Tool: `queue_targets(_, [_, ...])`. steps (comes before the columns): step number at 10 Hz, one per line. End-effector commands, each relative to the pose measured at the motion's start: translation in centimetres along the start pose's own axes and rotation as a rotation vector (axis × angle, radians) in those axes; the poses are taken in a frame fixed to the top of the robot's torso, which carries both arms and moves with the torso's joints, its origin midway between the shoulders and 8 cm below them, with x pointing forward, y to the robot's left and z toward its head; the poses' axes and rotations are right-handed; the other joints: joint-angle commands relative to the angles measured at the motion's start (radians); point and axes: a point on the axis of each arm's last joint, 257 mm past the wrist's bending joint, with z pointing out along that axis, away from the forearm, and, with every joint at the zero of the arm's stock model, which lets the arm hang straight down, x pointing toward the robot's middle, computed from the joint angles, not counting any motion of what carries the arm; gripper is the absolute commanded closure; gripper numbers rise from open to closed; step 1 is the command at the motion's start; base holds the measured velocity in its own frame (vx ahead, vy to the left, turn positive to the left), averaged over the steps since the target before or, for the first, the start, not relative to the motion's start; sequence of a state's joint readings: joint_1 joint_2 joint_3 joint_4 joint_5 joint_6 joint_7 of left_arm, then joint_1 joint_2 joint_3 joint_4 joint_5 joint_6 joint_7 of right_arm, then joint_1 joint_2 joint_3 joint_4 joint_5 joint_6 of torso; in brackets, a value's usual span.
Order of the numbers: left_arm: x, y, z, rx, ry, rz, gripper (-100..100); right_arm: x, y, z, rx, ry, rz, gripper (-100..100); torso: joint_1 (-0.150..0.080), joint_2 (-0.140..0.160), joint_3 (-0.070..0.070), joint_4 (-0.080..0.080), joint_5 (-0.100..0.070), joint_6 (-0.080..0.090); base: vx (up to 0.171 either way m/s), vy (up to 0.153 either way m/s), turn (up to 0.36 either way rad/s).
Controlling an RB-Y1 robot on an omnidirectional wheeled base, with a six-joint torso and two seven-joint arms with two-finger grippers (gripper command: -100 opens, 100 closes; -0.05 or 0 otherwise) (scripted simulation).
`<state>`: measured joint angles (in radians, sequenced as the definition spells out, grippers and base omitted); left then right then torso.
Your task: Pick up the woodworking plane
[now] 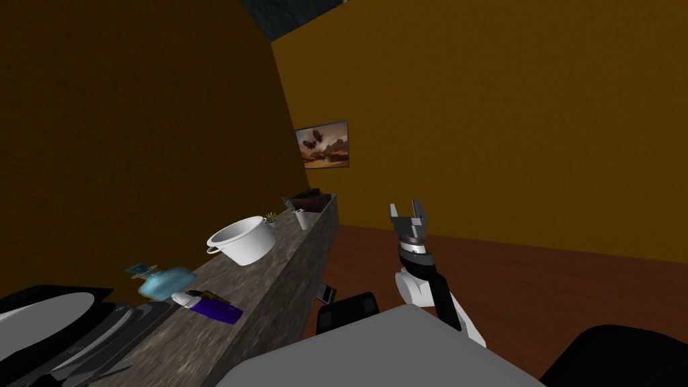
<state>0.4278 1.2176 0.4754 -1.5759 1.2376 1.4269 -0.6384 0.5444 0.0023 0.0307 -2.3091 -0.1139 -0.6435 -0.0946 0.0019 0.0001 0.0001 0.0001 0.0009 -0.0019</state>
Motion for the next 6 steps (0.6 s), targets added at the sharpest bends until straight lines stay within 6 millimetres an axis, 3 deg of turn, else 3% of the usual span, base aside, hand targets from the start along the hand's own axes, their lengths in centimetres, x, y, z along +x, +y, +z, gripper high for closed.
queue_targets(1, [0.0,0.0,0.0,0.0,0.0,0.0,-100,0.0,0.0,0.0,0.0,0.0,0.0,0,0.0,0.0,0.0,0.0,0.0,0.0,0.013,-0.025,0.065])
queue_targets(6, [-0.9,0.4,-0.3,-0.003,0.002,-0.044,-100,0.0,0.0,0.0,0.0,0.0,0.0,0,0.0,0.001,0.001,0.0,0.0,0.0,-0.003,0.005,-0.019])
